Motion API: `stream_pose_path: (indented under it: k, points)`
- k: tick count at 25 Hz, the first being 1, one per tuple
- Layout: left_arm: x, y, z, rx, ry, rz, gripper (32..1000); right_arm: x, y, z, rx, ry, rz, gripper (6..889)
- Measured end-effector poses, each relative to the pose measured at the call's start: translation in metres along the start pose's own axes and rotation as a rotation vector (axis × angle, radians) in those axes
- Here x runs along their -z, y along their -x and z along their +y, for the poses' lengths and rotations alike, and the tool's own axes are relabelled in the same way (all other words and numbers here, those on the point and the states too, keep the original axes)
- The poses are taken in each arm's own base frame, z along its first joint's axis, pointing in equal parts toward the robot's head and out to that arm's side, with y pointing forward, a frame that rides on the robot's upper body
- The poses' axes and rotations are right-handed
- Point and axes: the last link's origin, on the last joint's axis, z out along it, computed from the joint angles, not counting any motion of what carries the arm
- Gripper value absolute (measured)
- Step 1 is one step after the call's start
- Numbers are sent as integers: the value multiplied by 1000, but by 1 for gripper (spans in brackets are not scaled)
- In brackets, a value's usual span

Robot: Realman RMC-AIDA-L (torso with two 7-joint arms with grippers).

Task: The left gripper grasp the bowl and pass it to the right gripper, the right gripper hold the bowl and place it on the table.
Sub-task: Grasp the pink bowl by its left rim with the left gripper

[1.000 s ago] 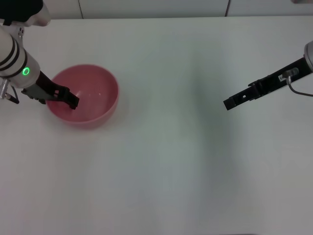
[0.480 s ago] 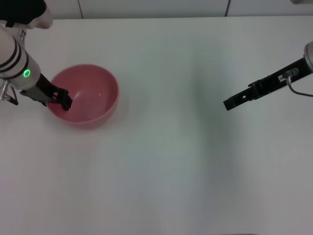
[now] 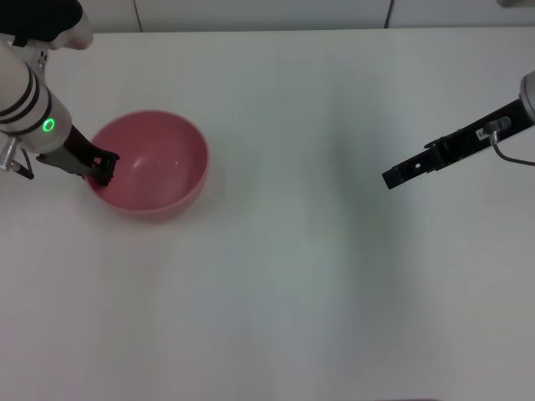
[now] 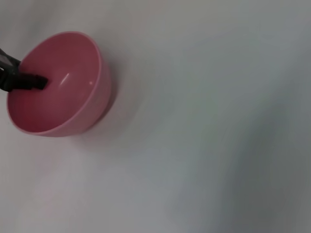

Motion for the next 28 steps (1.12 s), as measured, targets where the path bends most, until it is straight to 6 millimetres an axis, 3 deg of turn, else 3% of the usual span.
stream_pose_path:
  k: [2, 28]
  points:
    - [0, 0, 0, 1, -1, 0, 159, 0, 0, 0, 0, 0, 0, 876]
    - [2, -2, 0, -1, 3, 8, 130, 0, -2, -1, -5, 0, 1, 876]
